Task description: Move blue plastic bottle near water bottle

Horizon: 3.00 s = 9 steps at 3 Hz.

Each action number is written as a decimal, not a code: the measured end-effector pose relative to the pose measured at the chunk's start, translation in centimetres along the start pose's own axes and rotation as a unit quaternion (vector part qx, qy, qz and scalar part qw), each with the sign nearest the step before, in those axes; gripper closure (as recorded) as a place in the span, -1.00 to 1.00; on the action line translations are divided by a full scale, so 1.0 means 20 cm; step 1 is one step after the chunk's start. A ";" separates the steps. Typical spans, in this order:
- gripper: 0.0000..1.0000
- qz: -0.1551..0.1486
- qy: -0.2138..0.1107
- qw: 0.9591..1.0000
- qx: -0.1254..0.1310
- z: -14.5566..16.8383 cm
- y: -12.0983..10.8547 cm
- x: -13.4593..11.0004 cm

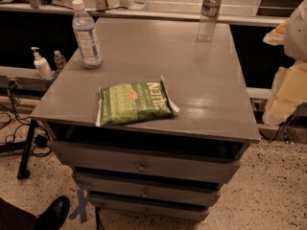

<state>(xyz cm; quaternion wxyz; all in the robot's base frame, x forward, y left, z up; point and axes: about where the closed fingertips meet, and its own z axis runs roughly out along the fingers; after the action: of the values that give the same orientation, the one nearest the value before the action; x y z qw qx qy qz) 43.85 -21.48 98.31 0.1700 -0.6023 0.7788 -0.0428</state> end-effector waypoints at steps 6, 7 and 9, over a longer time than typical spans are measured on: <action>-1.00 0.120 -0.317 0.940 -0.023 0.57 -0.31 -0.58; -1.00 0.119 -0.316 0.941 -0.024 0.57 -0.31 -0.58; -1.00 0.118 -0.370 0.921 -0.021 0.62 -0.33 -0.75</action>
Offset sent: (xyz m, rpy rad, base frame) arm 0.0470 0.0513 -0.0364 0.1846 -0.0756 0.0747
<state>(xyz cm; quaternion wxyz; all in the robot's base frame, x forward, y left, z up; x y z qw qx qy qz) 57.13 -7.22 91.64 0.4369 -0.4825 0.7266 0.2197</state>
